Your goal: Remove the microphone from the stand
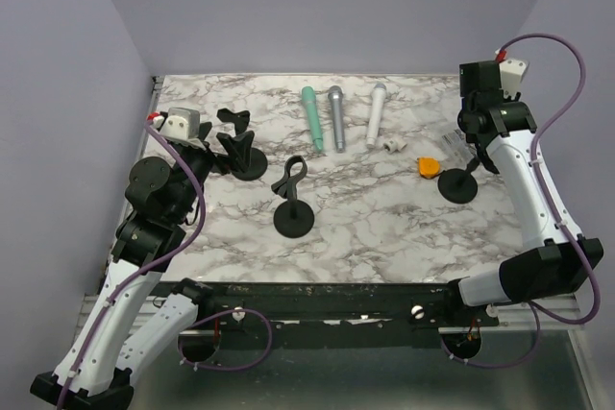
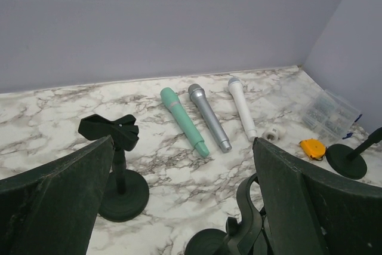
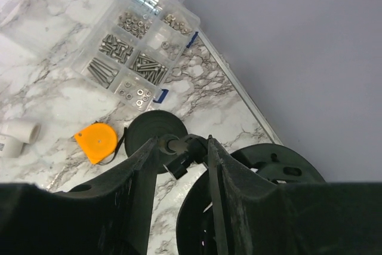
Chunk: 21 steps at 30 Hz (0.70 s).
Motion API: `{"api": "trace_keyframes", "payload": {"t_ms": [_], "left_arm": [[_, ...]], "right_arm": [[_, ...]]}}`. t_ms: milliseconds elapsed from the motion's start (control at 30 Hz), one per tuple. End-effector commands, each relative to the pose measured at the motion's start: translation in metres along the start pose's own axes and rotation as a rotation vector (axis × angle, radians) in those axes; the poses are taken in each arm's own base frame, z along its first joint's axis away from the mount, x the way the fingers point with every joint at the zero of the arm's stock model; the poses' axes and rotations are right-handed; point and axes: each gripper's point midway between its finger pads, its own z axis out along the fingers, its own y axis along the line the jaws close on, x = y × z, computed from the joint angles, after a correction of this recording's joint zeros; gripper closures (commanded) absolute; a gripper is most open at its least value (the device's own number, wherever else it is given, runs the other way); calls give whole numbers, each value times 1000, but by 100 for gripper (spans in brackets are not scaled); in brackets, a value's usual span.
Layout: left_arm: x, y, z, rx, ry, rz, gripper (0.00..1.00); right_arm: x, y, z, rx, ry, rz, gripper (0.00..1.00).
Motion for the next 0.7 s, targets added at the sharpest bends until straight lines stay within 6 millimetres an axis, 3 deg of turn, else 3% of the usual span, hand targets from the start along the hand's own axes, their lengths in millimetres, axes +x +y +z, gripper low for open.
{"api": "trace_keyframes", "payload": {"t_ms": [0, 333, 533, 667], "left_arm": [[-7, -5, -2, 23, -28, -4, 2], [-4, -6, 0, 24, -18, -2, 2], [-5, -6, -1, 25, -21, -3, 2], [-6, -5, -2, 22, -24, -1, 1]], "right_arm": [[19, 0, 7, 14, 55, -26, 60], [31, 6, 22, 17, 73, -37, 62], [2, 18, 16, -46, 46, -27, 58], [-12, 25, 3, -120, 51, -6, 48]]}}
